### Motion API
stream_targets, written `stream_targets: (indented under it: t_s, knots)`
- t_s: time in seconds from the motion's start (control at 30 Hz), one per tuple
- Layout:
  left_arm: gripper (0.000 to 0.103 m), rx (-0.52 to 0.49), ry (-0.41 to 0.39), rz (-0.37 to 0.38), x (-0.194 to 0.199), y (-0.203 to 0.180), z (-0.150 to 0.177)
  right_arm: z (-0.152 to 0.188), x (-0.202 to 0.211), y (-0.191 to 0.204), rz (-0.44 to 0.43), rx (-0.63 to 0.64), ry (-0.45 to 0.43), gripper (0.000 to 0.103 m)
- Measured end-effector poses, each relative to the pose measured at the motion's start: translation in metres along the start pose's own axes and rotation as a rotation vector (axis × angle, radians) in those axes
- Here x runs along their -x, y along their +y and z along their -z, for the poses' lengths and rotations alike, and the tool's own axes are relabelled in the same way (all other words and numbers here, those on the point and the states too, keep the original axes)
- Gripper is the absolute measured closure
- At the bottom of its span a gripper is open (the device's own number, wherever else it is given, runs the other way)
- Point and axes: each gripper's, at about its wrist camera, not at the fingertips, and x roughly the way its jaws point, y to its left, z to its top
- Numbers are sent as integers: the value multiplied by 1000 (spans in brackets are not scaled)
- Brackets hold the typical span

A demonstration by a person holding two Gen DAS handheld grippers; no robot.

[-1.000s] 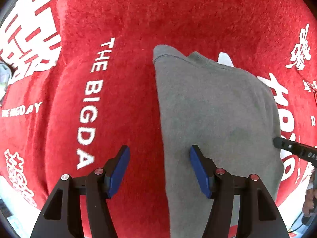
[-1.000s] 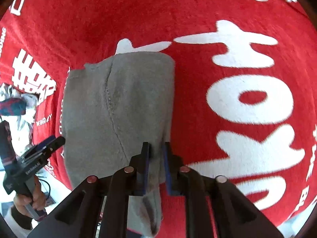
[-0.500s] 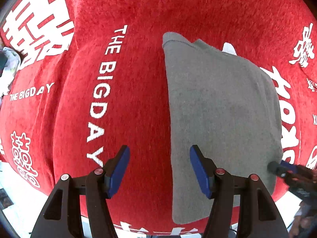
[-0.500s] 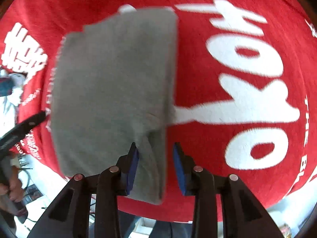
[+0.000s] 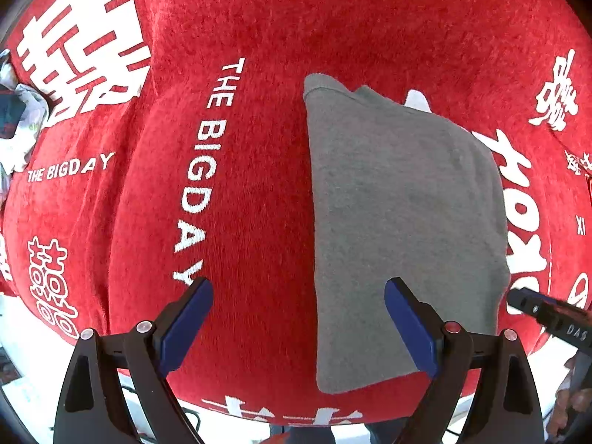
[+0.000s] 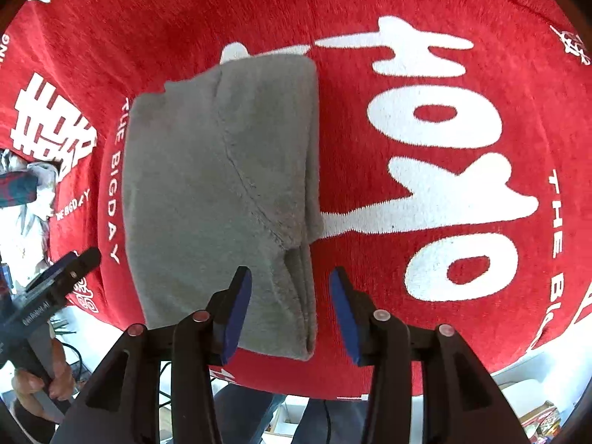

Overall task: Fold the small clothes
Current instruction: 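Lay the sweater flat on the blanket with both tools and release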

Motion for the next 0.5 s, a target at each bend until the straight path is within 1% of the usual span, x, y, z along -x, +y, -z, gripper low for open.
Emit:
stream_targets:
  t_s: [0.07, 0.1, 0.13, 0.17, 0.27, 0.37, 0.4, 0.43, 0.5]
  knots:
    - [9, -10, 8, -2, 4, -2, 1, 2, 7, 1, 0, 1, -9, 55]
    - [7, -13, 8, -5, 5, -3, 2, 2, 10, 1, 0, 0, -12, 55]
    - [1, -14, 10, -12, 7, -3, 2, 1, 10, 7, 1, -1, -14, 54]
    - [0, -14, 8, -19, 10, -4, 3, 2, 13, 6, 3, -3, -16, 54]
    - [0, -13, 0, -24, 17, -5, 6, 1, 15, 12, 4, -6, -22, 42]
    - [0, -11, -13, -52, 22, -4, 6, 3, 19, 13, 6, 2, -25, 41]
    - [0, -7, -20, -50, 24, -3, 6, 5, 20, 12, 6, 5, -24, 38]
    - [0, -1, -27, -29, 26, -2, 6, 5, 19, 12, 10, 11, -22, 36]
    - [0, 10, -17, 7, 25, 1, 4, 4, 9, 13, 25, 16, -4, 36]
